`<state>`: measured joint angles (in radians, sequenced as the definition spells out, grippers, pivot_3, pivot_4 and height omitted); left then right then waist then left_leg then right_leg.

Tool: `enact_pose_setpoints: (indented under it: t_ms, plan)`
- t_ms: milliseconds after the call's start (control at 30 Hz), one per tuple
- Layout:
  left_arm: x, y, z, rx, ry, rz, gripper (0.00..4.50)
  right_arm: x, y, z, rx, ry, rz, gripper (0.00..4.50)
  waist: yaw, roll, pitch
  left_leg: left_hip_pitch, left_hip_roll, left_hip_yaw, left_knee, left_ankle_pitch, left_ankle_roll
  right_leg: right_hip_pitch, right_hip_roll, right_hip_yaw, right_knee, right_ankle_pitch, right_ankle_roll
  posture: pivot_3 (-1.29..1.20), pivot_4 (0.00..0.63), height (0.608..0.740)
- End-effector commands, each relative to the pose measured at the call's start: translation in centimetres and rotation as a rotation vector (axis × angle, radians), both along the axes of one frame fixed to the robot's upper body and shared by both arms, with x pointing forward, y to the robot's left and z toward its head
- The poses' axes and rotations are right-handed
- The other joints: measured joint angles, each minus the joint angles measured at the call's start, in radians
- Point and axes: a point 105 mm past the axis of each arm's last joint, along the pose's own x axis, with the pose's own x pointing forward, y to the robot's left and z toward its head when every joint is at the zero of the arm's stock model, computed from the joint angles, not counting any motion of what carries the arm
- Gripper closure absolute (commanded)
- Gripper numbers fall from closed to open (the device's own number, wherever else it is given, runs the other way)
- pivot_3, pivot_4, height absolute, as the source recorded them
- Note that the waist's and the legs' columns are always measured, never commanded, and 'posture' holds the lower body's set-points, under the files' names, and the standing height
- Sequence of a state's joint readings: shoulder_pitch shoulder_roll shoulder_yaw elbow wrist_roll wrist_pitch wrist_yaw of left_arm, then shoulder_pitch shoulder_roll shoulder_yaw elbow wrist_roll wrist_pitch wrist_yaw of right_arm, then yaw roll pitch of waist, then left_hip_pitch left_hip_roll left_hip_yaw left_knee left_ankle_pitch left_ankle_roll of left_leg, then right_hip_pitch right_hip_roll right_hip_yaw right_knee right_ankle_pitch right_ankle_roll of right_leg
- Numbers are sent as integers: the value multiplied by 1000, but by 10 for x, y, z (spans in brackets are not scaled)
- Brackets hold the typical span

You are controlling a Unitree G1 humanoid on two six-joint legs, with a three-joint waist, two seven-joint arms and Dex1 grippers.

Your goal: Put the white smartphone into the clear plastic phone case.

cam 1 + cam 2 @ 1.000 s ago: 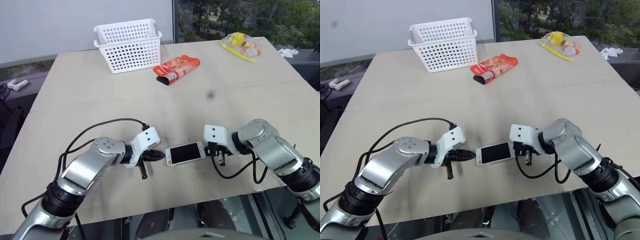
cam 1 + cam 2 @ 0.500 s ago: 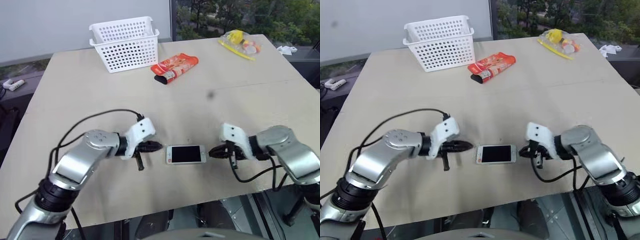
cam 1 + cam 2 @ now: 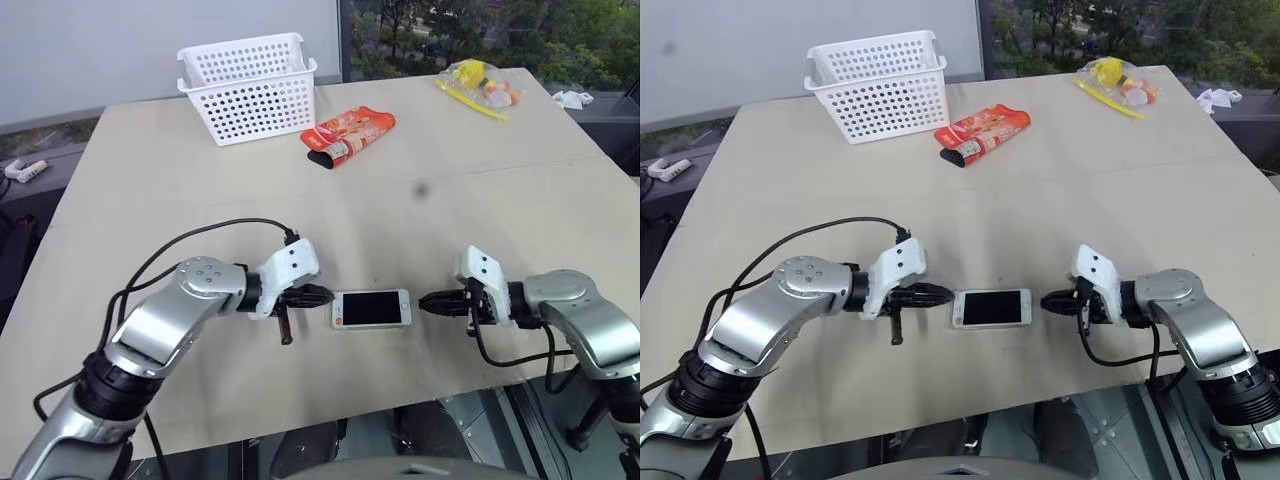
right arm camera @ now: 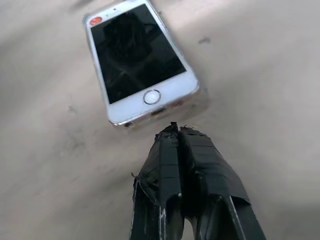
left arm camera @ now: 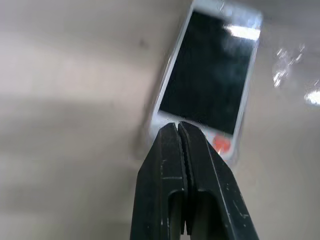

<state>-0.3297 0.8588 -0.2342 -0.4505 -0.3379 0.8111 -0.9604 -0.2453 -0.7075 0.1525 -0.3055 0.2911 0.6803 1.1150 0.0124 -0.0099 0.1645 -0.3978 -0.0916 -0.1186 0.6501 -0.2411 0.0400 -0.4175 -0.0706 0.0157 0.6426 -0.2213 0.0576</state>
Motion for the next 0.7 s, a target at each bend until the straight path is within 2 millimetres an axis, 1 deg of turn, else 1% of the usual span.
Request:
enact_pose_setpoints:
  t_ms: [33, 133, 200, 400, 500, 600, 700]
  plan:
    - [0, 7, 3, 23, -19, 11, 4500, -4, 6, 6, -6, -20, 44, 4468, 0, 0, 0, 0, 0, 0, 0, 0, 0, 0, 0, 0, 0, 0, 0, 0, 150, 740]
    - [-7, 6, -6, 52, 17, -11, 4500, -5, 12, 4, -9, -19, 62, 4468, 1, 0, 0, 0, 0, 0, 0, 0, 0, 0, 0, 0, 0, 0, 0, 0, 150, 740]
    - [-9, 4, -9, 54, 24, -25, 4500, -4, 15, 5, -5, -19, 66, 4468, 1, 0, 0, 0, 0, 0, 0, 0, 0, 0, 0, 0, 0, 0, 0, 0, 150, 740]
    - [-15, -9, -19, 42, 62, -53, 4500, -6, 18, 7, -13, -27, 85, 4468, 1, 0, 0, 0, 0, 0, 0, 0, 0, 0, 0, 0, 0, 0, 0, 0, 150, 740]
    - [-18, -14, -25, 40, 81, -61, 4500, -7, 19, 6, -56, -35, 108, 4468, 1, 0, 0, 0, 0, 0, 0, 0, 0, 0, 0, 0, 0, 0, 0, 0, 150, 740]
    - [-17, -27, -23, -4, 85, -58, 4500, -9, 28, 12, -85, -52, 137, 4468, 4, 0, 0, 0, 0, 0, 1, 0, 0, 0, 0, 0, 0, 0, 0, 0, 150, 740]
    - [-19, -31, -23, -18, 91, -54, 4500, -9, 34, 14, -124, -66, 165, 4468, 7, 0, 0, 1, -1, 0, 3, 0, 0, 3, -1, -1, 0, 0, 0, 0, 150, 740]
